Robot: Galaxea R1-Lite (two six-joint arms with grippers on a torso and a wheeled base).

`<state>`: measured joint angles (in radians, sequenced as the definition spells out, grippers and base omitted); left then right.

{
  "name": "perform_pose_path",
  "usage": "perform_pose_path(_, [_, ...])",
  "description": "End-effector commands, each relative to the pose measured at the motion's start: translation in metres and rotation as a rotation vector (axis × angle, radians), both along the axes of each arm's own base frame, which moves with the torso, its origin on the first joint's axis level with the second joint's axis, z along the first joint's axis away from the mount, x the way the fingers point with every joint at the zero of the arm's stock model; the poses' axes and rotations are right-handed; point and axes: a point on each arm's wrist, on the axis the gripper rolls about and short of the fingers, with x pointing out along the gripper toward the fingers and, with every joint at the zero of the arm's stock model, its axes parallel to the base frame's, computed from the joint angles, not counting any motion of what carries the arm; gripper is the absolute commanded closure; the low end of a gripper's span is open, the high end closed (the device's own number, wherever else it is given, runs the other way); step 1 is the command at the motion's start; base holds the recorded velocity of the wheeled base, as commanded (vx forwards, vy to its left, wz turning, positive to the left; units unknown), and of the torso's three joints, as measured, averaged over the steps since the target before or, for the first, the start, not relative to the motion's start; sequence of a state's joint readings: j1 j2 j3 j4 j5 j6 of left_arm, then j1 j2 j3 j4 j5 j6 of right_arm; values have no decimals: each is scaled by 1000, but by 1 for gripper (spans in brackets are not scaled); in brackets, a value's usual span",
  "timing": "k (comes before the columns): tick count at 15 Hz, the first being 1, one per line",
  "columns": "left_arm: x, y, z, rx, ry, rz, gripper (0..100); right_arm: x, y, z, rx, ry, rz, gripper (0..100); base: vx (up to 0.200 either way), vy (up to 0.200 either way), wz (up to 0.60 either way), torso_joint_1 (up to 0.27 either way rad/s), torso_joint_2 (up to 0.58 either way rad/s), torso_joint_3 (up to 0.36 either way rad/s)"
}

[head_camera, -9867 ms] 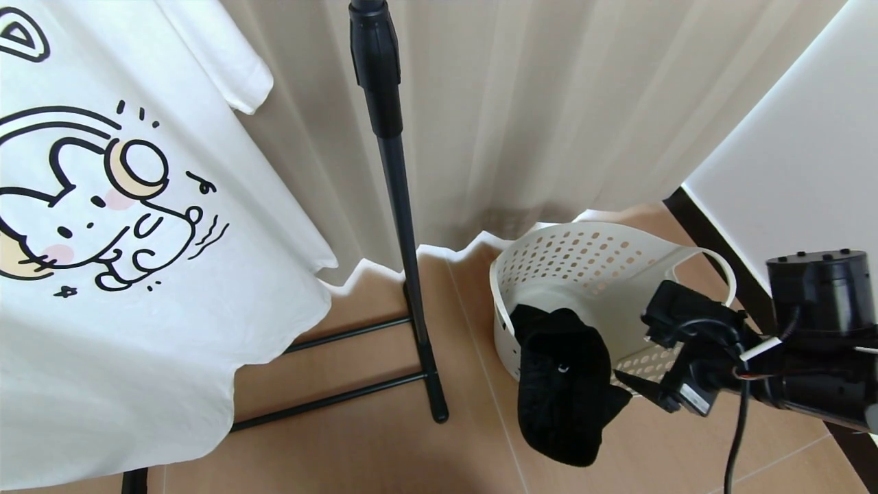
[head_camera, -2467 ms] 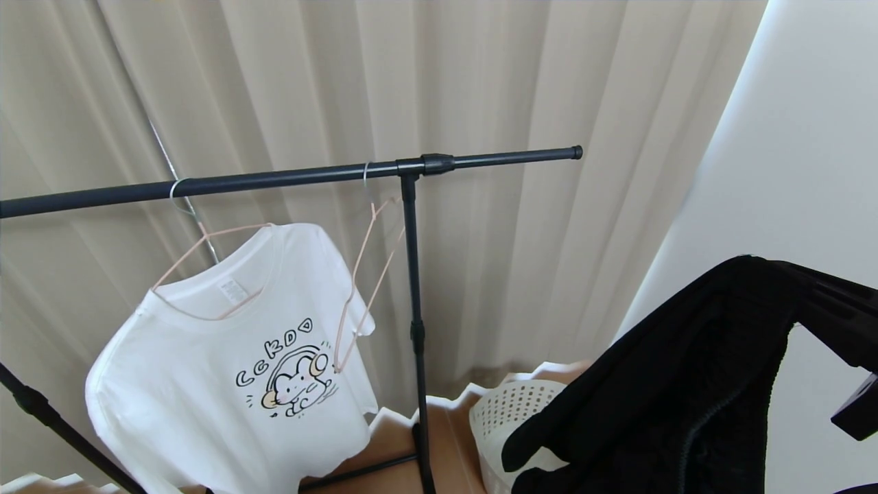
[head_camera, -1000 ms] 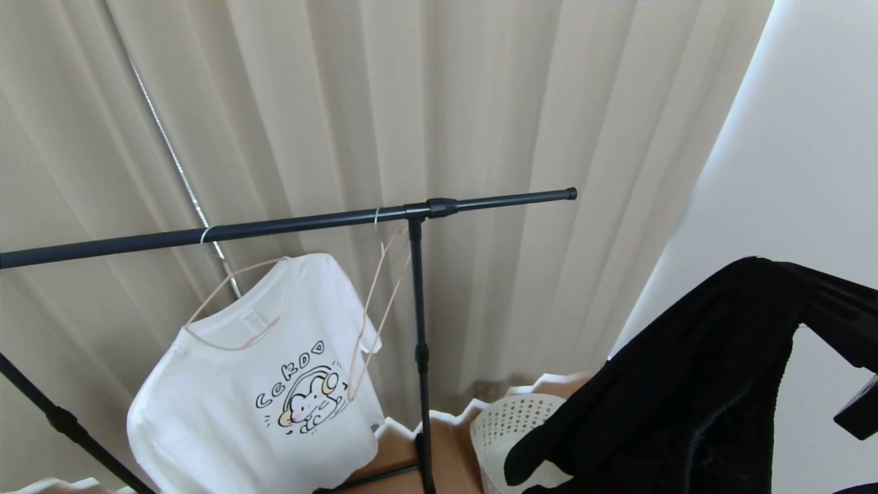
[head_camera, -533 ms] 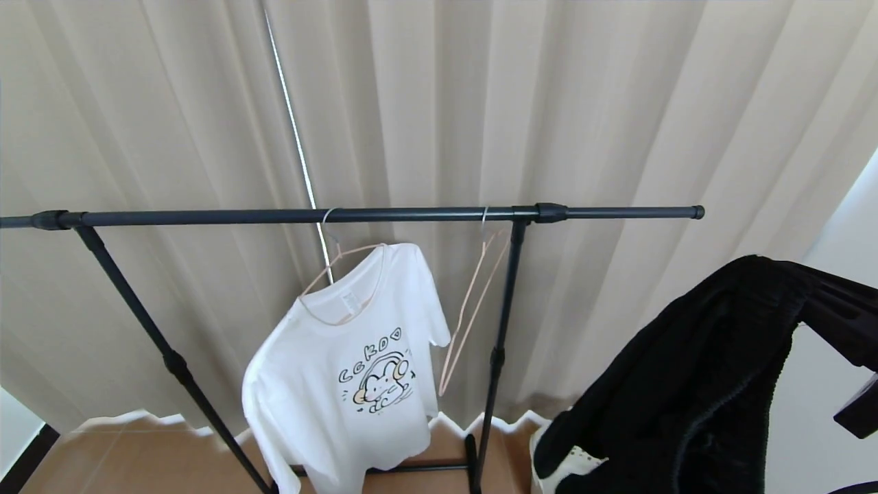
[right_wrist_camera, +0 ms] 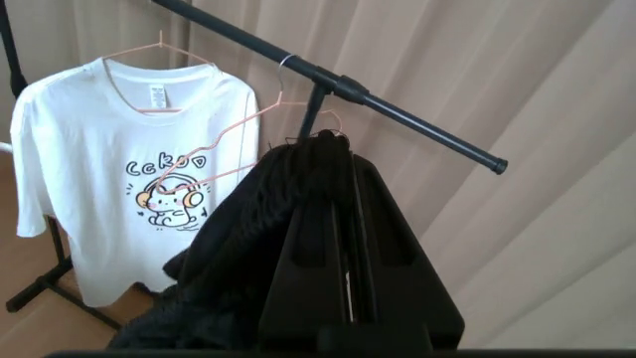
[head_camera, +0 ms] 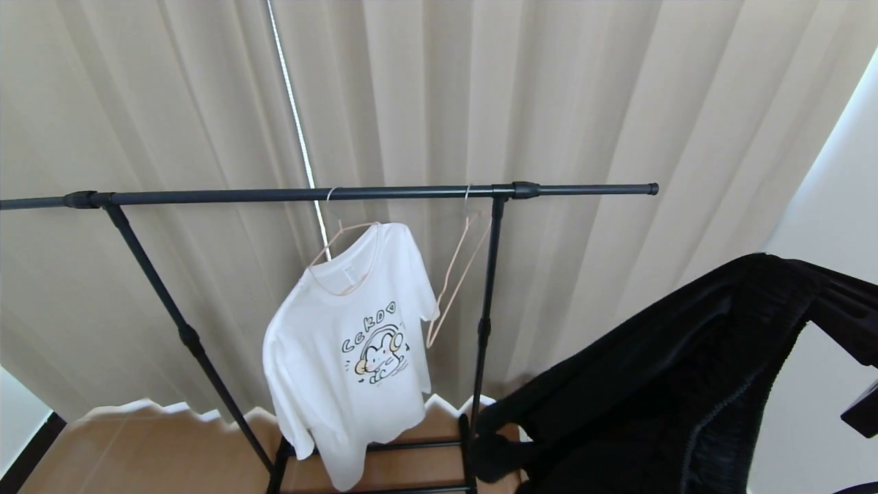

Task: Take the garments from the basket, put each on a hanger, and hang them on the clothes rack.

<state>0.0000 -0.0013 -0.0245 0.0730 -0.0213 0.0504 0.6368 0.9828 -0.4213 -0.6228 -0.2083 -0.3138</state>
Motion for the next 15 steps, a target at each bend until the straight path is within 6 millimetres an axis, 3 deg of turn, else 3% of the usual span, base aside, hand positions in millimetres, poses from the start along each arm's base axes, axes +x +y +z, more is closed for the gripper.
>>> perform_pose_path(1, [0,0,0,2,2,0,0,0,0,0,-1,1,1,100,0,200,0,-2,2,7])
perform_pose_path(3, [0,0,0,2,0,0,0,0,0,0,-2,2,1,100,0,200,0,0,-5,2])
perform_pose_path(8, [1,0,0,92,22,-30,0,11,8,-9,-34,60,-10,100,0,0,0,0,0,0])
perform_pose_path(10, [9,-1,3,149,122,-51,0,20,13,-12,-19,106,-39,100,0,0,0,0,0,0])
perform_pose_path(12, [42,-3,64,71,254,-134,0,49,27,-12,84,218,-166,100,0,0,0,0,0,0])
perform_pose_path(14, [76,-11,86,-53,390,-251,0,60,33,-8,166,344,-197,100,0,0,0,0,0,0])
perform_pose_path(15, [97,-27,100,-125,474,-364,0,61,34,0,201,432,-216,100,0,0,0,0,0,0])
